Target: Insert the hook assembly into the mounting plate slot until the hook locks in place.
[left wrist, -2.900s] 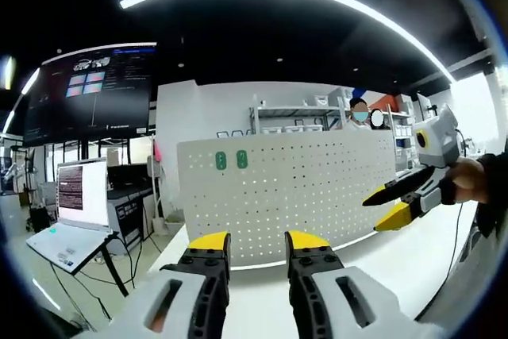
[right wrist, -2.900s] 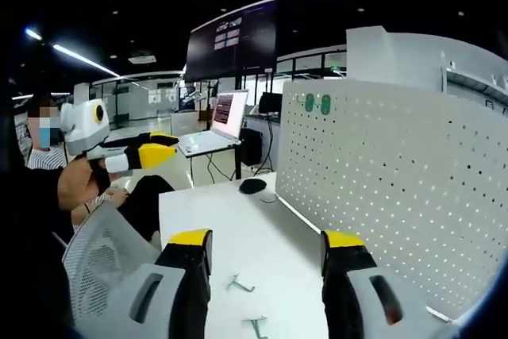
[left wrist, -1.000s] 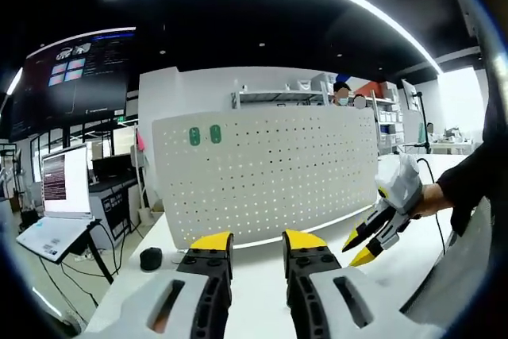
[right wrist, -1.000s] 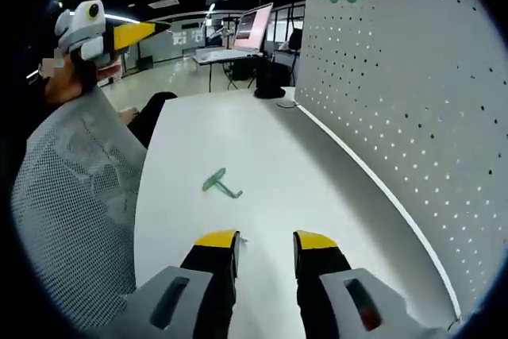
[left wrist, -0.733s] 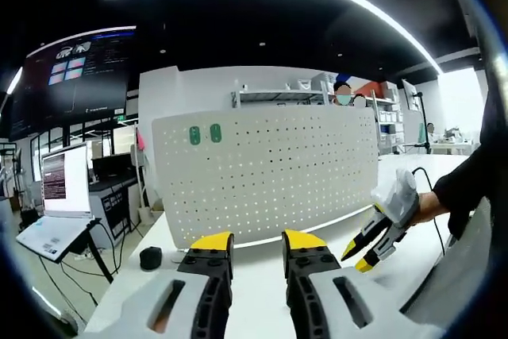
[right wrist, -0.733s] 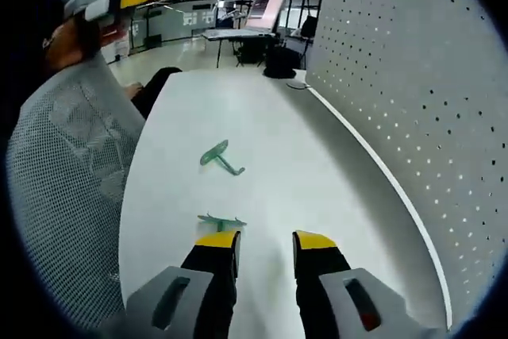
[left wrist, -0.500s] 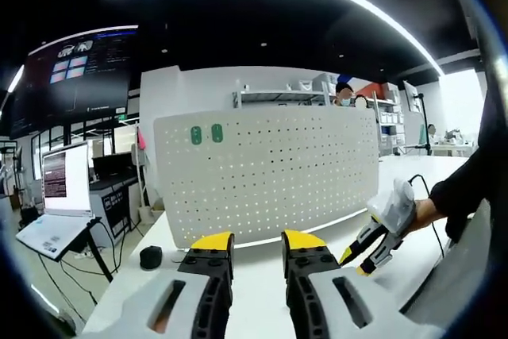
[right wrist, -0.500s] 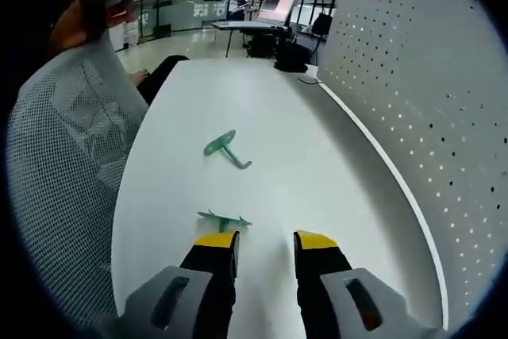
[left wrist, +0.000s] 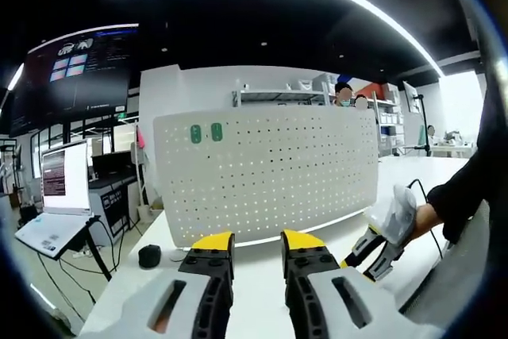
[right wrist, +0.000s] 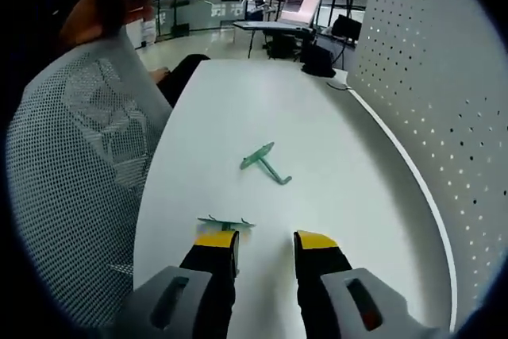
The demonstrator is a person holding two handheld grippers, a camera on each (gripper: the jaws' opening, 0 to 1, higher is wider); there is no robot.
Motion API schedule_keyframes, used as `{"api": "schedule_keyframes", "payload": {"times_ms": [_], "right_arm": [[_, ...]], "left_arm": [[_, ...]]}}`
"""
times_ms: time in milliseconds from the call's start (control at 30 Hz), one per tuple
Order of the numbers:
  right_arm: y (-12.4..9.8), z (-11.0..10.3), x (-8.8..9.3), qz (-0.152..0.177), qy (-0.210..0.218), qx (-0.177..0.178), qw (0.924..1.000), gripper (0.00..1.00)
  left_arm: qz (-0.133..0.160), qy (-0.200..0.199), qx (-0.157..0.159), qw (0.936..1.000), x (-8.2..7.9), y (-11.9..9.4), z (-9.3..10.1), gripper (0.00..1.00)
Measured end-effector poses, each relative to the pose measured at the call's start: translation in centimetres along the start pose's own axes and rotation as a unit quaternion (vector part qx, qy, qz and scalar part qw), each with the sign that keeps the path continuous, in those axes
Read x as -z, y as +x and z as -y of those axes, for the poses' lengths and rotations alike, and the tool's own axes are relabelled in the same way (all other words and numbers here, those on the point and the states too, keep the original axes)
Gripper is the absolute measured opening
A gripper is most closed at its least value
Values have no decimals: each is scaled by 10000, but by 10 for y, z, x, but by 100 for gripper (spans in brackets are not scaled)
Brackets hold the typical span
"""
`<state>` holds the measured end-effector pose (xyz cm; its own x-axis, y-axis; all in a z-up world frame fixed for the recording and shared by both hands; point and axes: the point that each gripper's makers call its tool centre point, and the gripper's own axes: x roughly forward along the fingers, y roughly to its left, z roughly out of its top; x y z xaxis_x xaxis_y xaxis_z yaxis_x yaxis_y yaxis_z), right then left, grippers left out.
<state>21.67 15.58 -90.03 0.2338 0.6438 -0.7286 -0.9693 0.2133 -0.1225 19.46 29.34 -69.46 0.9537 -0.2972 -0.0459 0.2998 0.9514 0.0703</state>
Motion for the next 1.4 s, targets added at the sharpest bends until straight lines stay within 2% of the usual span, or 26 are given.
{"api": "schedule_keyframes", "payload": {"times_ms": [200,300,333,433,567,700,767,833,900,1167,1400], "right_arm": [[-9,0,3,-99,-237,73,9996,26],[-5,3,8,-195,-282,112,9993,26],[-3,2,10,-283,-301,81,9991,26],[-2,-7,6,-264,-348,-14,9990,26],[-1,-17,-4,-185,-393,-143,9990,27],[2,-28,-13,30,-410,-403,9983,27],[3,-33,-11,89,-459,-565,9973,24],[5,-37,-7,85,-320,-730,9968,17],[5,-38,-4,89,-296,-765,9966,11],[7,-38,-6,373,-365,-833,9952,3],[7,-40,-12,537,-353,-911,9938,2]], "left_arm": [[-7,-4,27,10000,0,0,1,23],[-2,2,28,10000,0,0,1,23],[6,-1,23,10000,0,0,1,23],[15,-17,10,10000,0,0,0,23],[22,-19,1,10000,0,0,0,23],[4,-12,8,10000,0,0,1,23],[4,-7,7,10000,0,0,1,22],[-1,-17,2,10000,0,0,0,22],[-8,-18,1,10000,1,0,0,22],[-53,-11,32,10000,2,1,1,21],[-66,-25,37,10000,3,1,1,21]]}}
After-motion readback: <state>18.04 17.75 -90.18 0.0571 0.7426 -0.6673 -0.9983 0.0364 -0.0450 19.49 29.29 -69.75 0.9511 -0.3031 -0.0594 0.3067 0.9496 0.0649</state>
